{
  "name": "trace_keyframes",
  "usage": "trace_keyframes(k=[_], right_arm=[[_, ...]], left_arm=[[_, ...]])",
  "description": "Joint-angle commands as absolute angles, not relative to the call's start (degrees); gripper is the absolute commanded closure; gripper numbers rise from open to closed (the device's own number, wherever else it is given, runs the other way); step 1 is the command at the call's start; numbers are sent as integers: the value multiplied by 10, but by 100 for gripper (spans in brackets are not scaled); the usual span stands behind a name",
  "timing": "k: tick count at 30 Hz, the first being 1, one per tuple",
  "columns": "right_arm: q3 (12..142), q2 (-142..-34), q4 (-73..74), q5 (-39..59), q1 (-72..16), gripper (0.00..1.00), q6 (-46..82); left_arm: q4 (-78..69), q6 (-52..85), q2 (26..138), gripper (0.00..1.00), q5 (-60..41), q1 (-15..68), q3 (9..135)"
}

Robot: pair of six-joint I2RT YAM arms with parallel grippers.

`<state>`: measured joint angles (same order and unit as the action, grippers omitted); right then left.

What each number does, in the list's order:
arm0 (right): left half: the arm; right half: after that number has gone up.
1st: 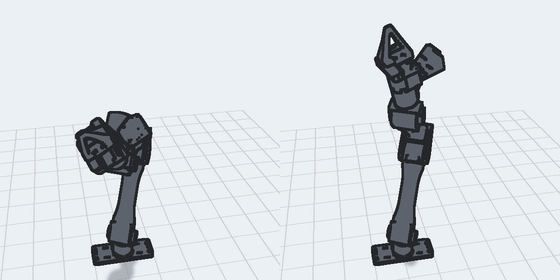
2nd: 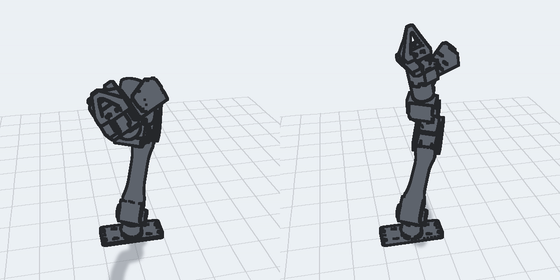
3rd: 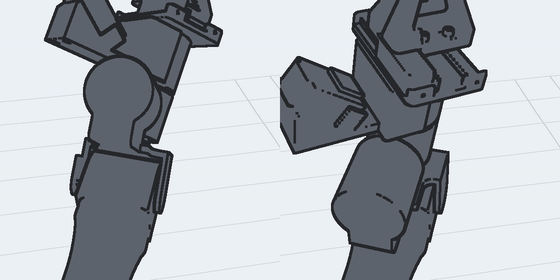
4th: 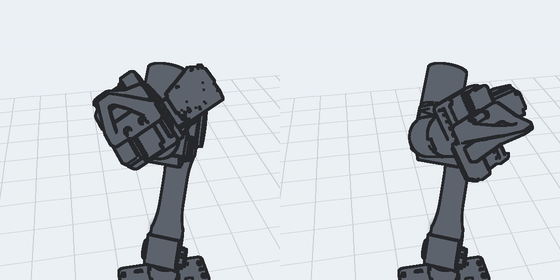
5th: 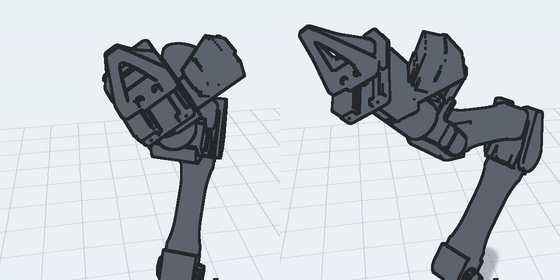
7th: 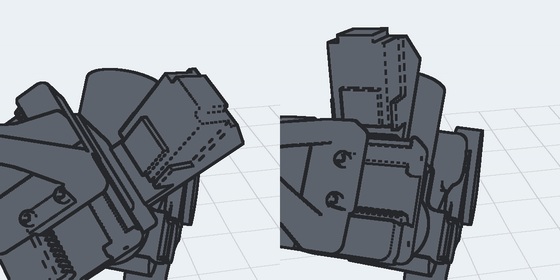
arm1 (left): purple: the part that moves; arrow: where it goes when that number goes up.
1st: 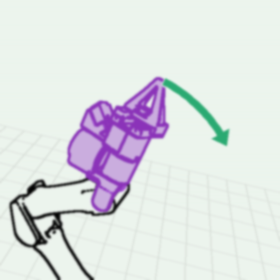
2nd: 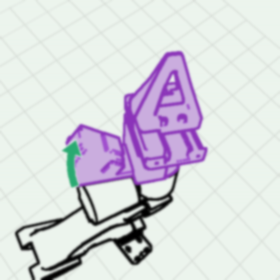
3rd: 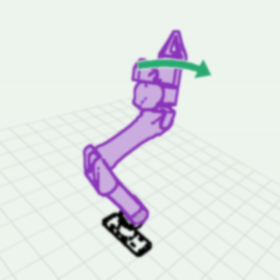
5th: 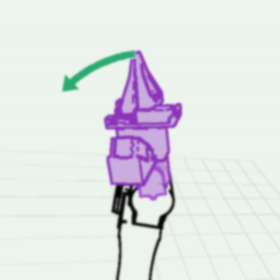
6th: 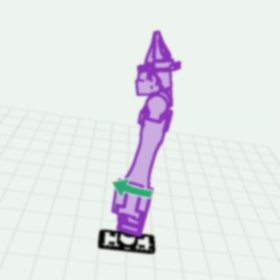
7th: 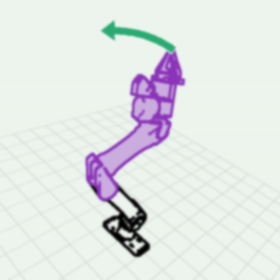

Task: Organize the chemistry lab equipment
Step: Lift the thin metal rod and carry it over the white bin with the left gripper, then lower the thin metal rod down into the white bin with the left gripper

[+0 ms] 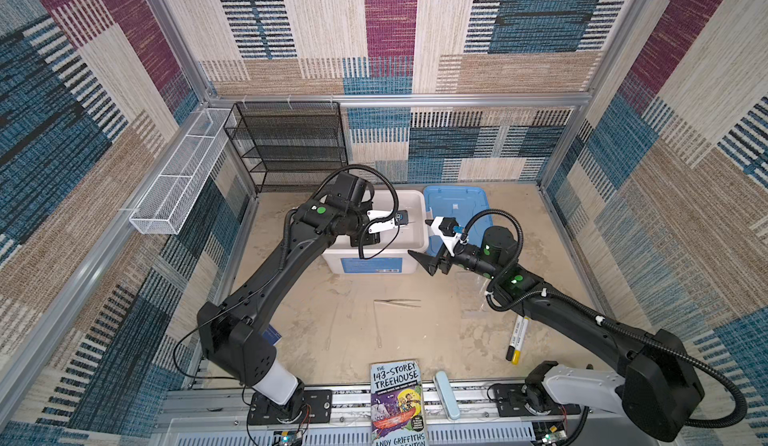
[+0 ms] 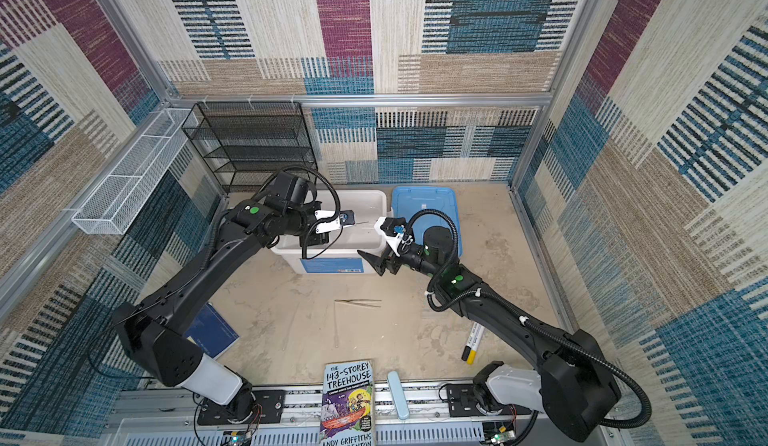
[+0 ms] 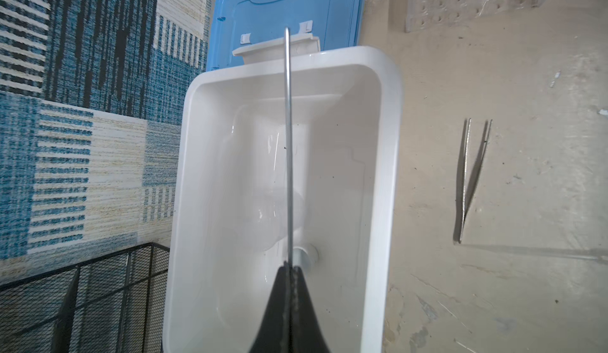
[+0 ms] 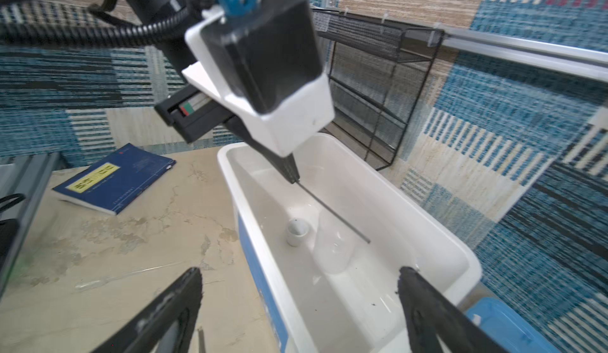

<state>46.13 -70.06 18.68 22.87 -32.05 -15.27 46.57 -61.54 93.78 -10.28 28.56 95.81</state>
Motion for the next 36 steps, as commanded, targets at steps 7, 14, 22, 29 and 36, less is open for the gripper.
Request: trace_keyframes(k=[7, 14, 22, 29, 36], right_arm=[[495, -712, 131, 221, -309, 6, -180], [524, -743, 105, 234, -300, 7, -184], [562, -775, 84, 270, -283, 8, -186], [582, -799, 68, 304, -281, 8, -206], [588, -811, 63, 300, -279, 8, -210]], left_arm=[[477, -630, 1023, 100, -161, 260, 975], [472, -637, 1060, 100, -171, 249, 964], [468, -650, 1101, 100, -158, 246, 958], [474, -648, 1144, 100, -160, 243, 981], [481, -648, 1174, 100, -182, 236, 1005]])
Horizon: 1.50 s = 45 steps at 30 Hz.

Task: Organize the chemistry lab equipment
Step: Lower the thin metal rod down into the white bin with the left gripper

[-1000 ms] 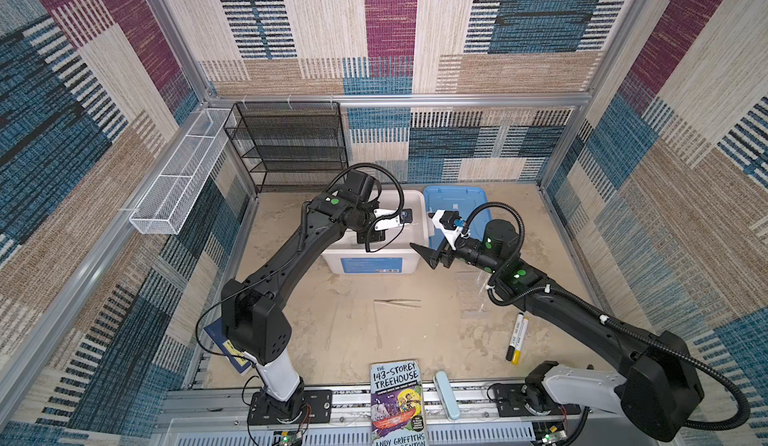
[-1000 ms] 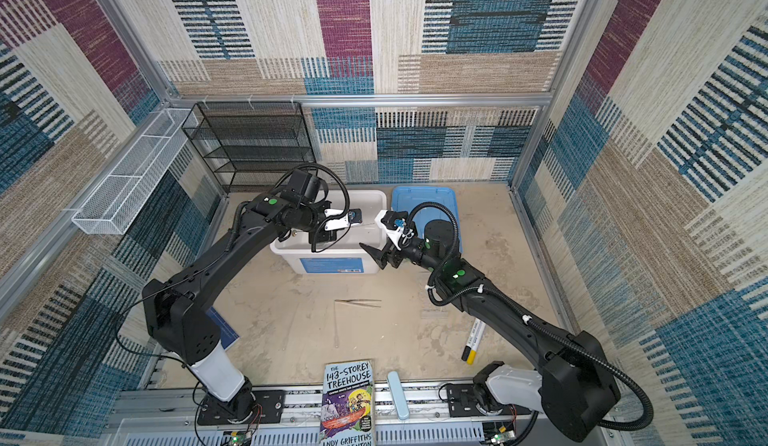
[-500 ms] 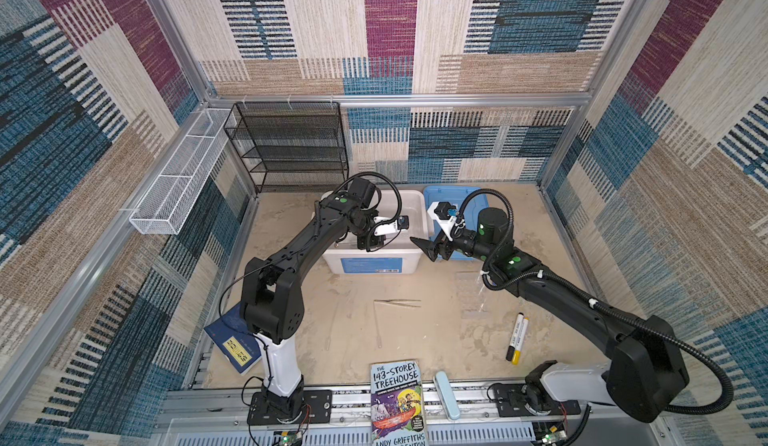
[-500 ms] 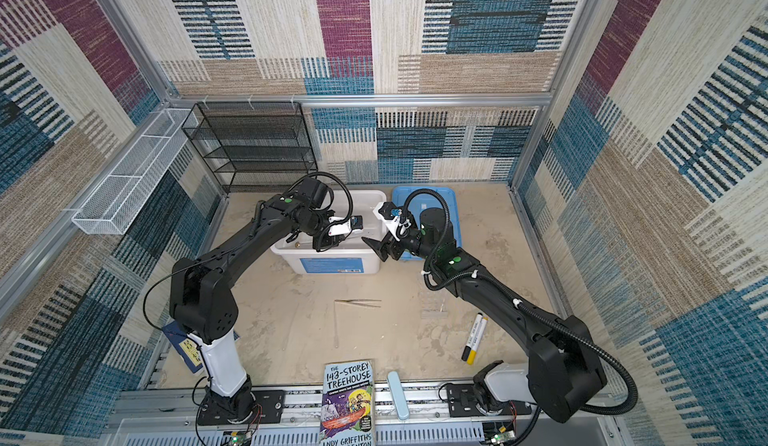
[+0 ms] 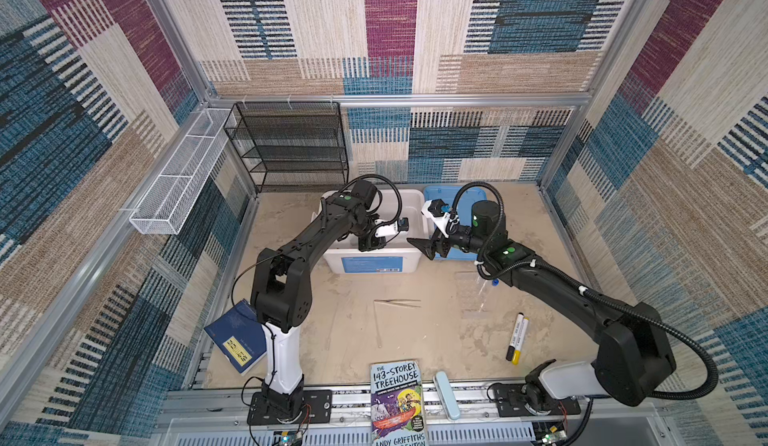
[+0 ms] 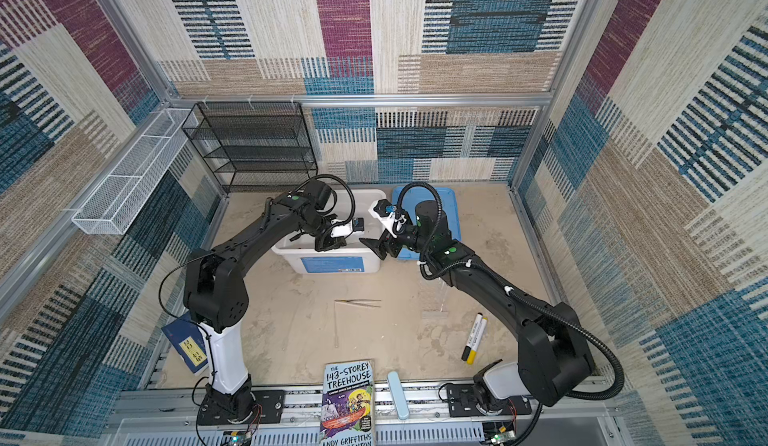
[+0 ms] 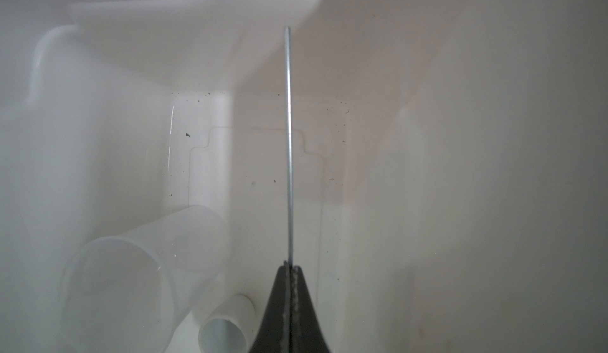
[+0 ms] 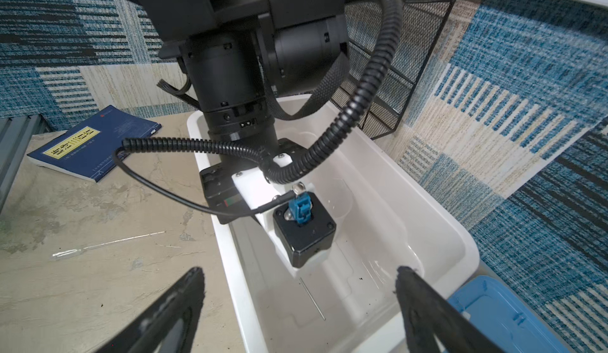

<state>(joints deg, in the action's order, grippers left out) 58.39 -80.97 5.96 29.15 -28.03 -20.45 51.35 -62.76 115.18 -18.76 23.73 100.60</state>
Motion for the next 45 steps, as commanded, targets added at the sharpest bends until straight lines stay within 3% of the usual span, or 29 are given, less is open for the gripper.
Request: trace_keyframes(k=[1, 32, 45], right_arm=[[588, -810, 63, 300, -278, 8, -210], [576, -815, 77, 298, -274, 9, -211], [574, -822, 77, 292, -274, 9, -214]], left_arm=[[484, -648, 1178, 100, -187, 235, 1009], [596, -673, 1200, 100, -255, 208, 1142], [680, -698, 1288, 100, -257, 193, 1277]])
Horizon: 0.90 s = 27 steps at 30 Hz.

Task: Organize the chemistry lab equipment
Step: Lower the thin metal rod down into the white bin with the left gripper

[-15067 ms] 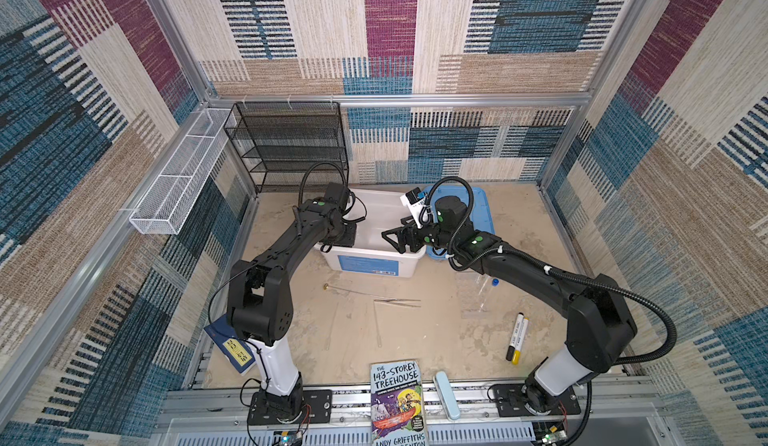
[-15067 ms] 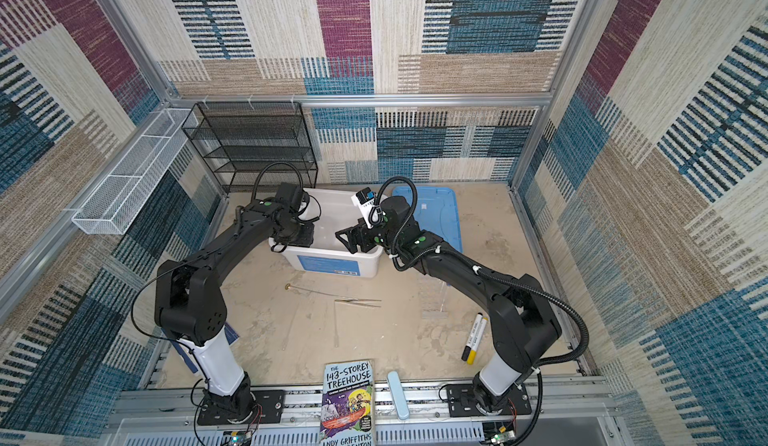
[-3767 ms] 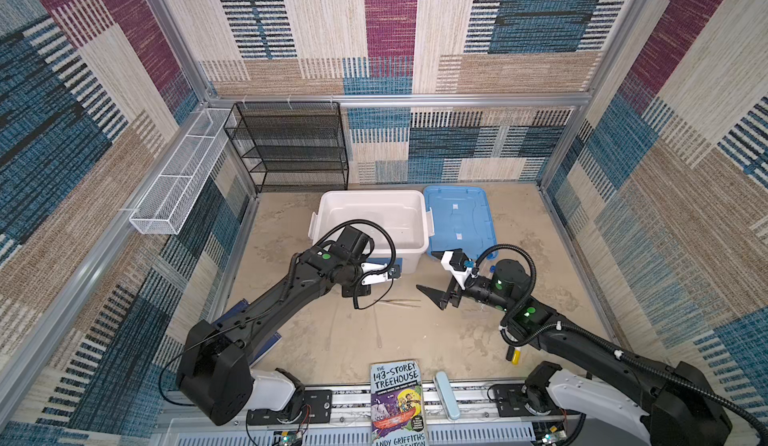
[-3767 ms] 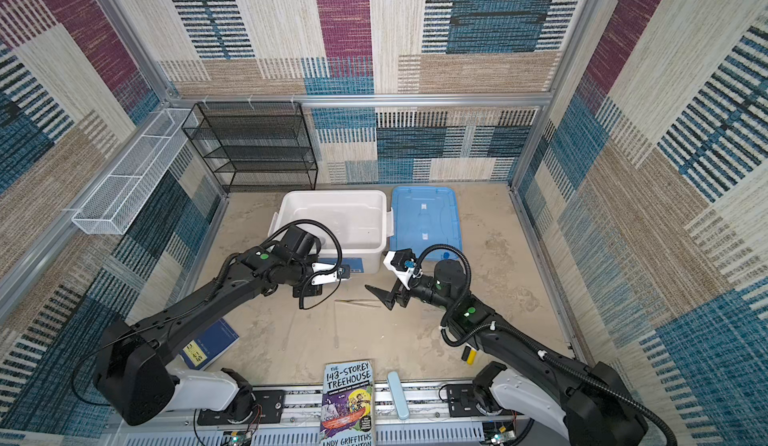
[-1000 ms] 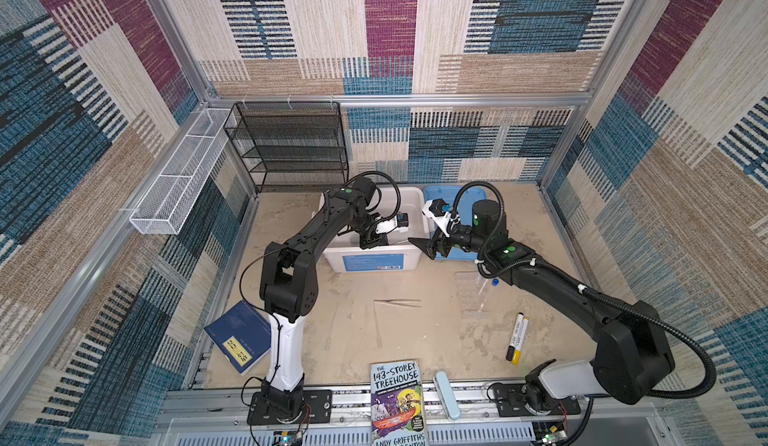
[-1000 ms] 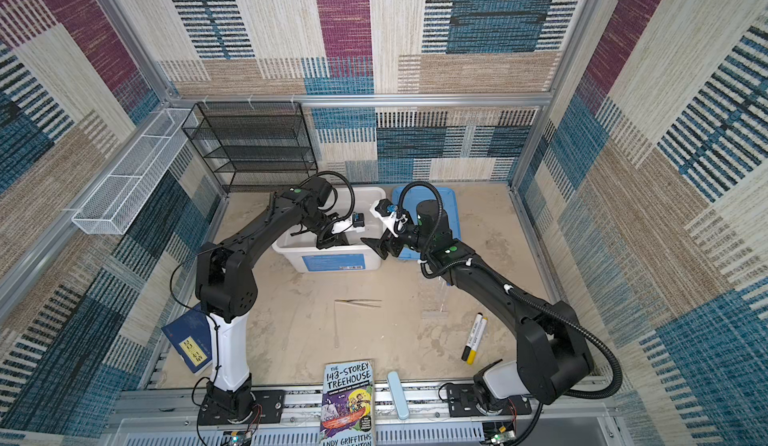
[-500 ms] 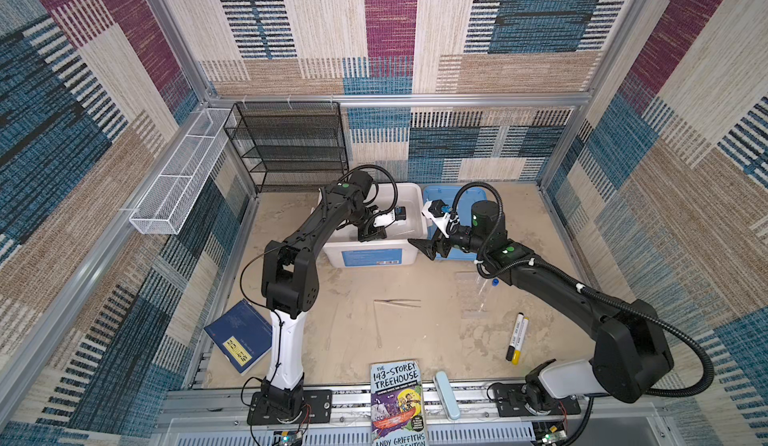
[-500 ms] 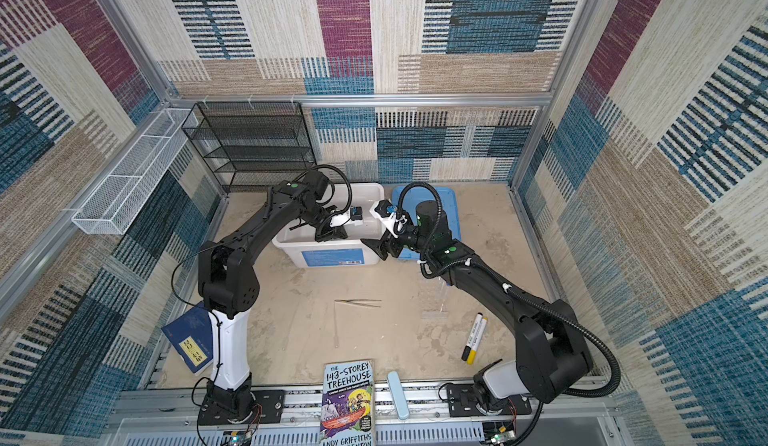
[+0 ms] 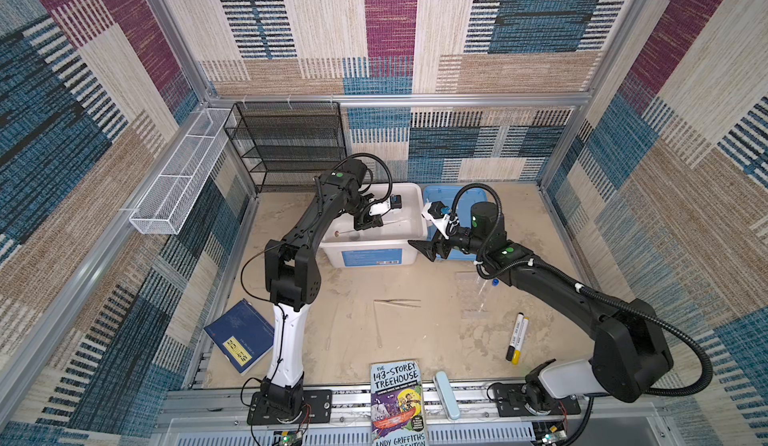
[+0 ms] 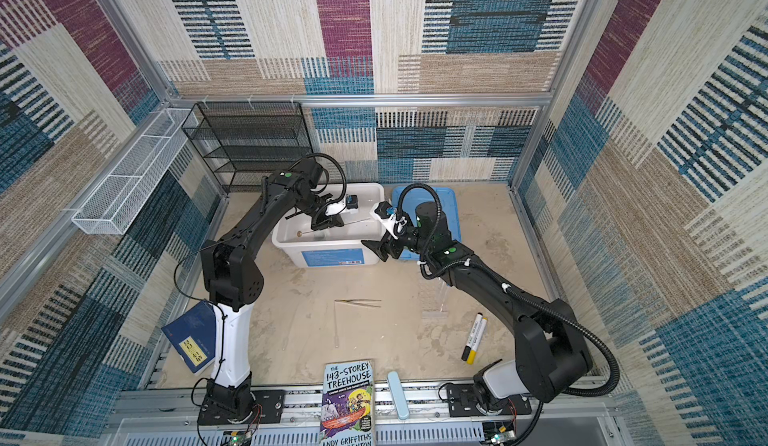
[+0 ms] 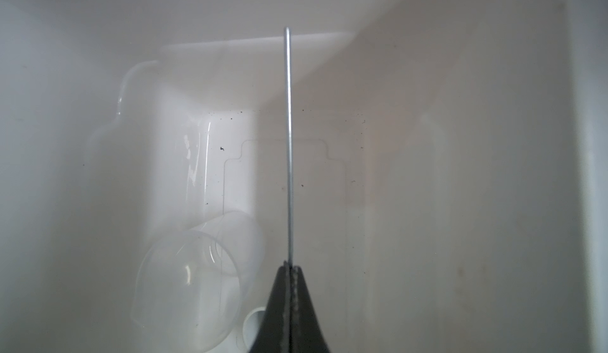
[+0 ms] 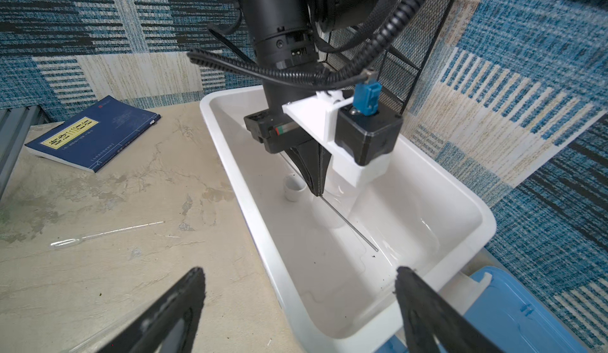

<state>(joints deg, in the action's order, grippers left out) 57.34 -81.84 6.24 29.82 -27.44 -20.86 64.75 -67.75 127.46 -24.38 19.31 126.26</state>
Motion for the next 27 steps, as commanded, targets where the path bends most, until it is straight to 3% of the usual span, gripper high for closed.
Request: trace_keyframes(k=[1, 27], right_arm=[[575, -823, 77, 292, -274, 9, -213], [663, -910, 38, 300, -274, 10, -215]], left_arm=[[684, -698, 1297, 100, -253, 193, 1284], [694, -673, 1411, 100, -217, 192, 1338]])
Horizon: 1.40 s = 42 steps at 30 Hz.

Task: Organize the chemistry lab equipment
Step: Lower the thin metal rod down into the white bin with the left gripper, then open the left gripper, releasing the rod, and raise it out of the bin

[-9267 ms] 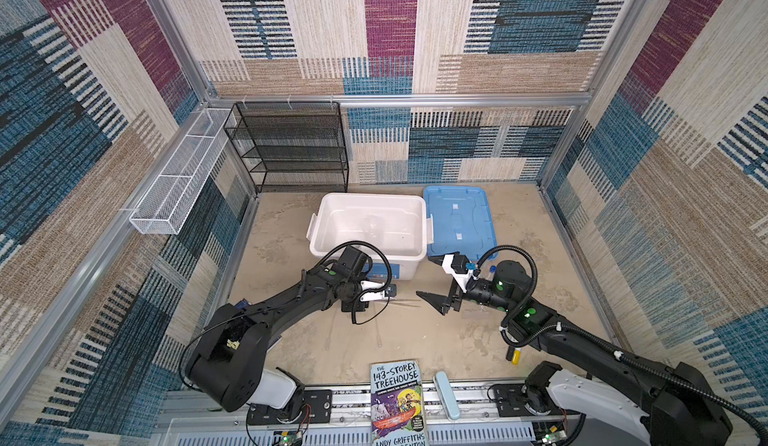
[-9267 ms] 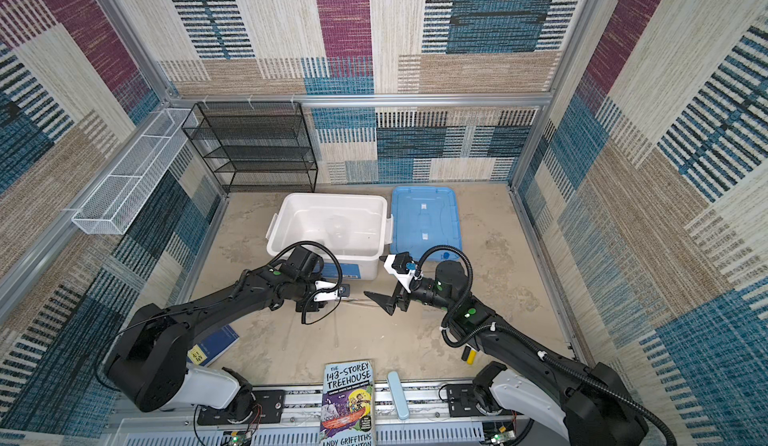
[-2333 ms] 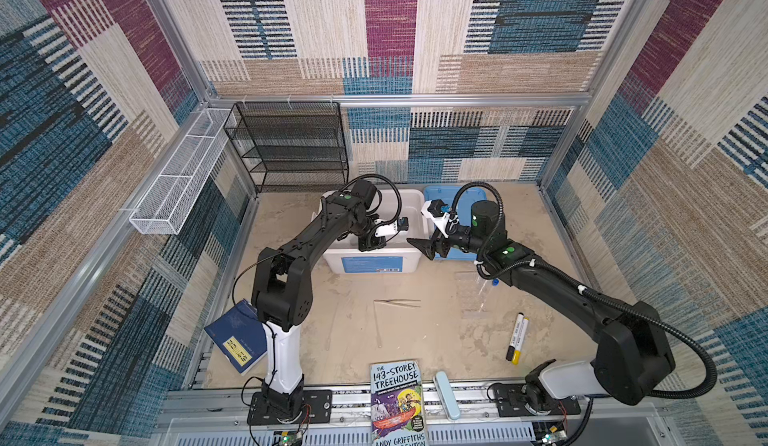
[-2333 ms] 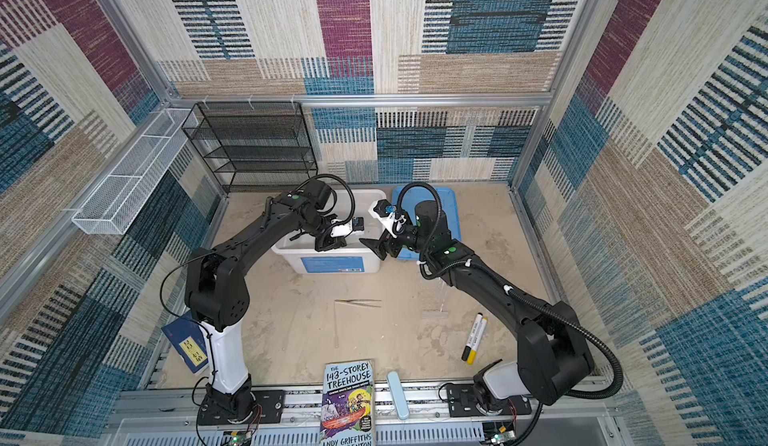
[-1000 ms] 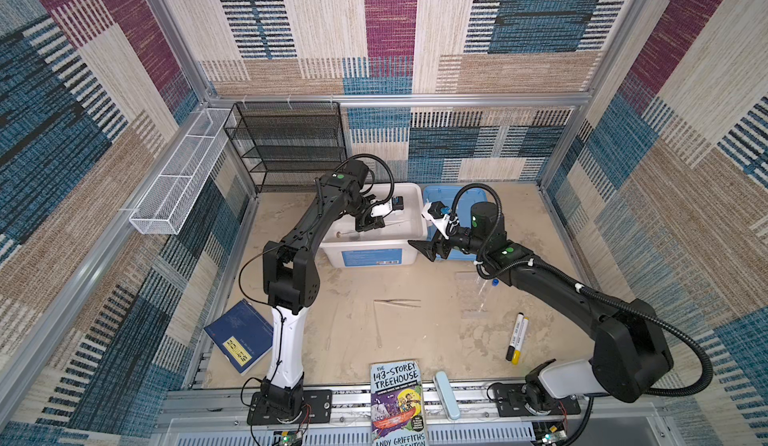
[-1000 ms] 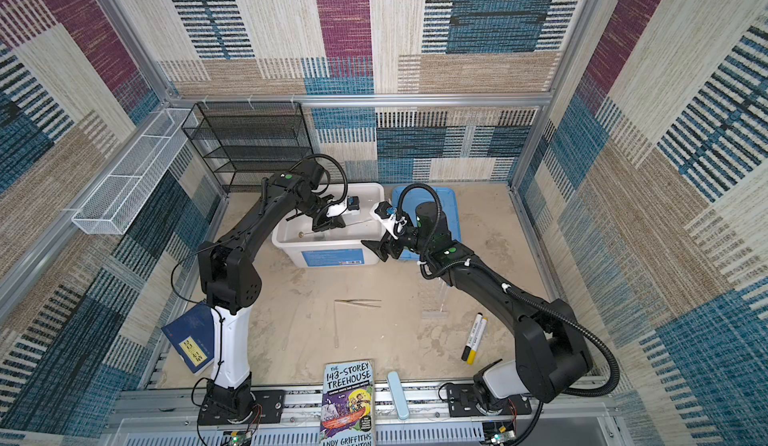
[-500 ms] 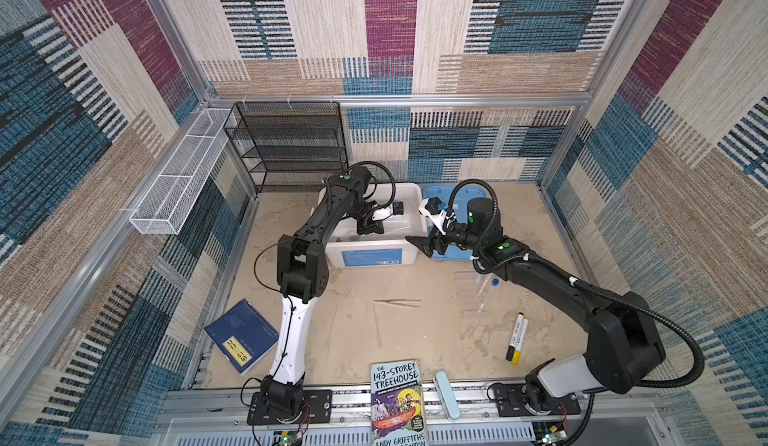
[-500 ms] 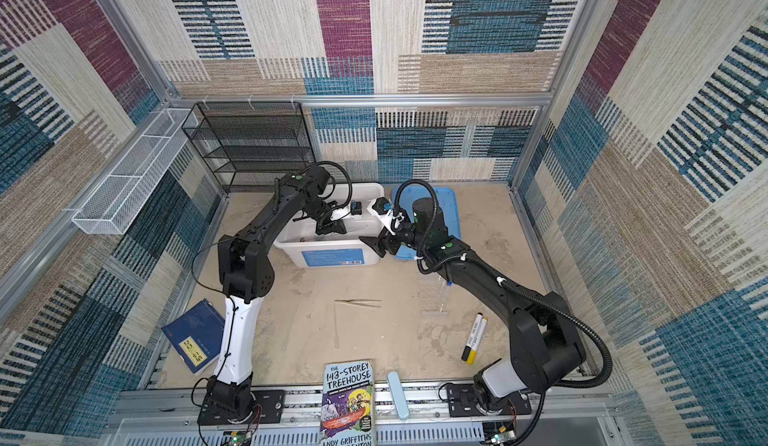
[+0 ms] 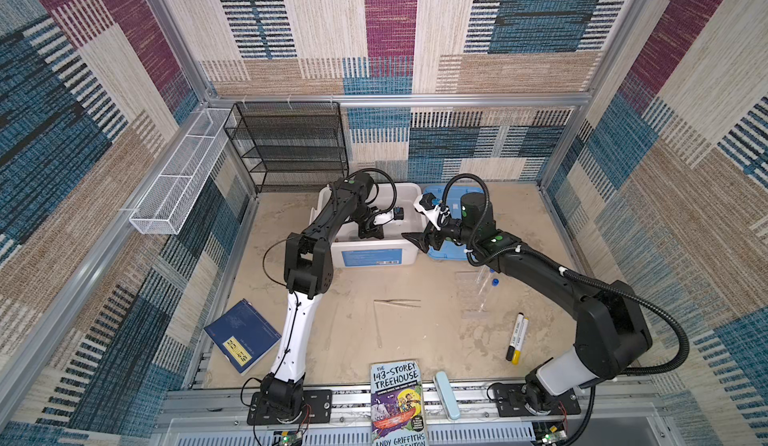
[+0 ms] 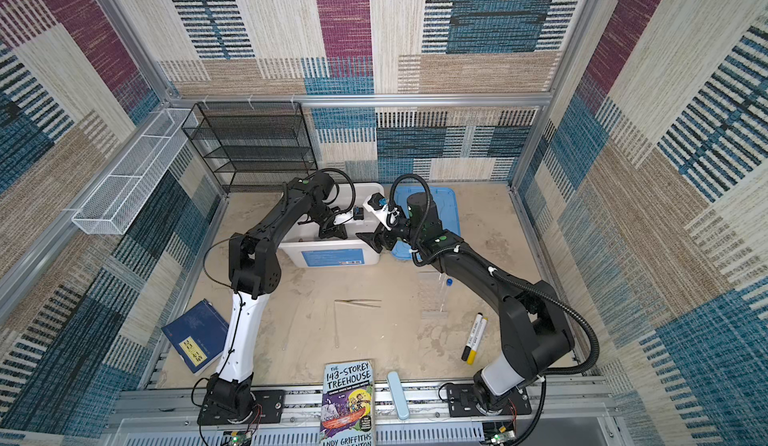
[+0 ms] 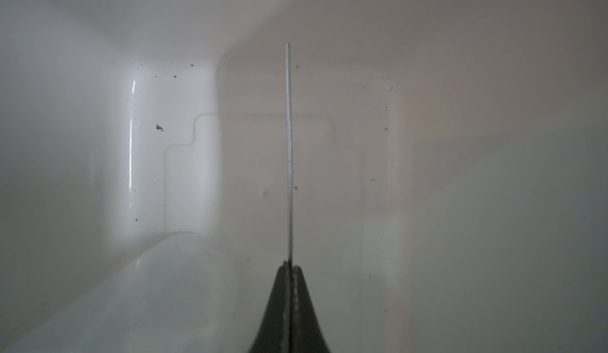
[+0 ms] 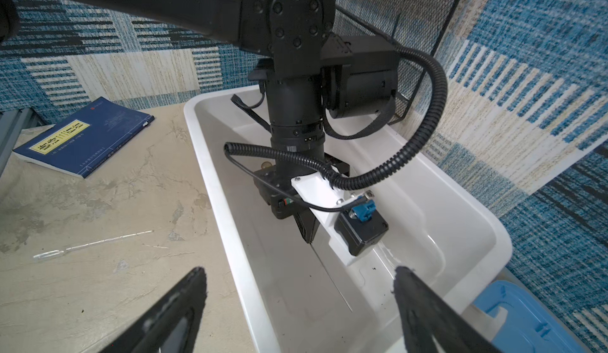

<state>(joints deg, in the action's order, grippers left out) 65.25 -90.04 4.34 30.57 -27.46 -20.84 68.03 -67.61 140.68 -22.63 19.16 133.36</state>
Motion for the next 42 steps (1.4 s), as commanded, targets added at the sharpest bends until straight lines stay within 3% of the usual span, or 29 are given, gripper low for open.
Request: trace_keyframes(k=[1, 20, 25, 33, 42], right_arm=[[667, -915, 35, 298, -274, 10, -218], [678, -934, 26, 297, -274, 10, -219], [675, -929, 26, 293, -274, 10, -219], [671, -918, 27, 282, -274, 9, -223], [659, -888, 45, 296, -274, 9, -207]], left_arm=[[693, -673, 1414, 100, -212, 192, 1338], [677, -669, 1416, 100, -189, 204, 1331], [674, -681, 1397, 86, -190, 204, 1322], [674, -681, 1384, 84, -187, 204, 1306], [653, -665, 1327, 75, -200, 203, 1306]])
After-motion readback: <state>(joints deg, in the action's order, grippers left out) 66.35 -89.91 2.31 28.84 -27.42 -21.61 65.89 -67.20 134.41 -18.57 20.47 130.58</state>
